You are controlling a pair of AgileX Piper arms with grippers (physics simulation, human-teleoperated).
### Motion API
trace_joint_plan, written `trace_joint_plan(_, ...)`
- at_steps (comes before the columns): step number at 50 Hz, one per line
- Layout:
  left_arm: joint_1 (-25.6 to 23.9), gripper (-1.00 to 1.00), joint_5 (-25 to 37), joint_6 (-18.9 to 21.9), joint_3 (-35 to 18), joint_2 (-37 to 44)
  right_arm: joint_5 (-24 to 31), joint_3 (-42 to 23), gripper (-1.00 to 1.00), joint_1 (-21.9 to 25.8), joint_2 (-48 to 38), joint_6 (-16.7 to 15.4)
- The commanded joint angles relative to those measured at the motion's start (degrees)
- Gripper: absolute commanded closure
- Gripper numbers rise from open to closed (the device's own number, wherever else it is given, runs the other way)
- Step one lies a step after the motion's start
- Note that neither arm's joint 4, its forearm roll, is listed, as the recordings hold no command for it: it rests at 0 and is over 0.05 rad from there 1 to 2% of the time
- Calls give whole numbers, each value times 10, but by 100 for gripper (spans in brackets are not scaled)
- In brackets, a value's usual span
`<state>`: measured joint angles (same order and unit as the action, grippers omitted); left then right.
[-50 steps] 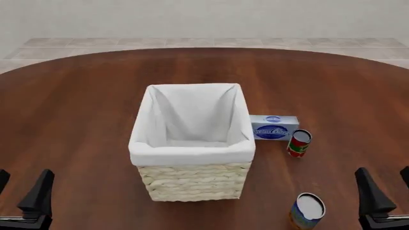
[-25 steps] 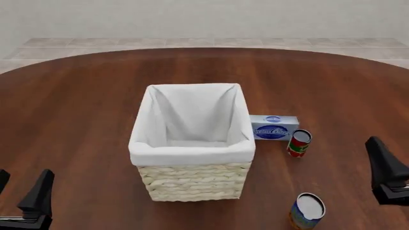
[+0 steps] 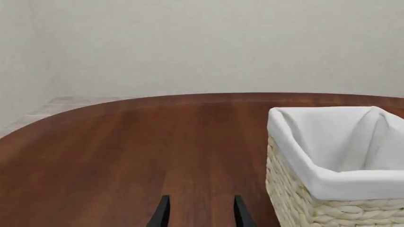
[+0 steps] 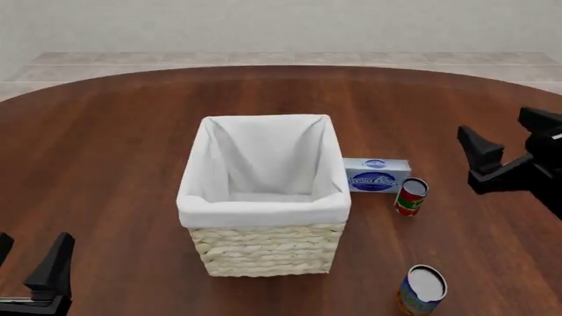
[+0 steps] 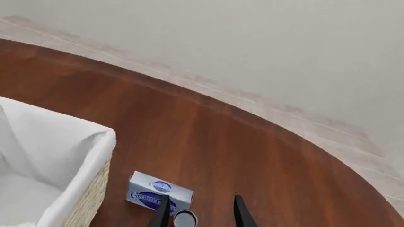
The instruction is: Pick up the cream cheese box, and put it in the basket.
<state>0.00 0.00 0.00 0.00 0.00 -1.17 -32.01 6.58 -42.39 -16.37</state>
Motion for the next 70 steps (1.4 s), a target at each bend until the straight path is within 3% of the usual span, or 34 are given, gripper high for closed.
trace_joint_plan(1, 0, -100, 0, 0, 0, 0, 35, -98, -100, 13, -150, -67)
trace_joint_plan(7, 0, -100, 0, 0, 0, 0, 66, -145, -100, 18, -199, -97)
trace_joint_plan(8, 0, -100, 0, 0, 0, 0, 79, -150, -100, 36, -216, -117)
trace_joint_plan(13, 0, -100, 0, 0, 0, 0, 96, -181, -100, 28, -271, -163)
trace_joint_plan(23, 0, -100, 0, 0, 0, 0, 166, -258, -100, 24, -374, -235)
trace_joint_plan(27, 0, -100, 0, 0, 0, 0, 183, -266, -100, 2, -419, -300)
trace_joint_plan(41, 0, -100, 0, 0, 0, 0, 257, -317, -100, 7, -469, -341)
trace_joint_plan(43, 0, -100, 0, 0, 0, 0, 257, -310, -100, 5, -475, -367)
trace_joint_plan(44, 0, -100, 0, 0, 0, 0, 263, -312, -100, 12, -477, -364)
trace_joint_plan(45, 0, -100, 0, 0, 0, 0, 260, -293, -100, 19, -474, -391)
trace_joint_plan(47, 0, -100, 0, 0, 0, 0, 262, -294, -100, 9, -484, -411)
trace_joint_plan(61, 0, -100, 0, 0, 0, 0, 319, -384, -100, 15, -552, -439)
trace_joint_plan(65, 0, -100, 0, 0, 0, 0, 322, -407, -100, -1, -575, -469)
trace_joint_plan(70, 0, -100, 0, 0, 0, 0, 342, -435, -100, 12, -584, -466)
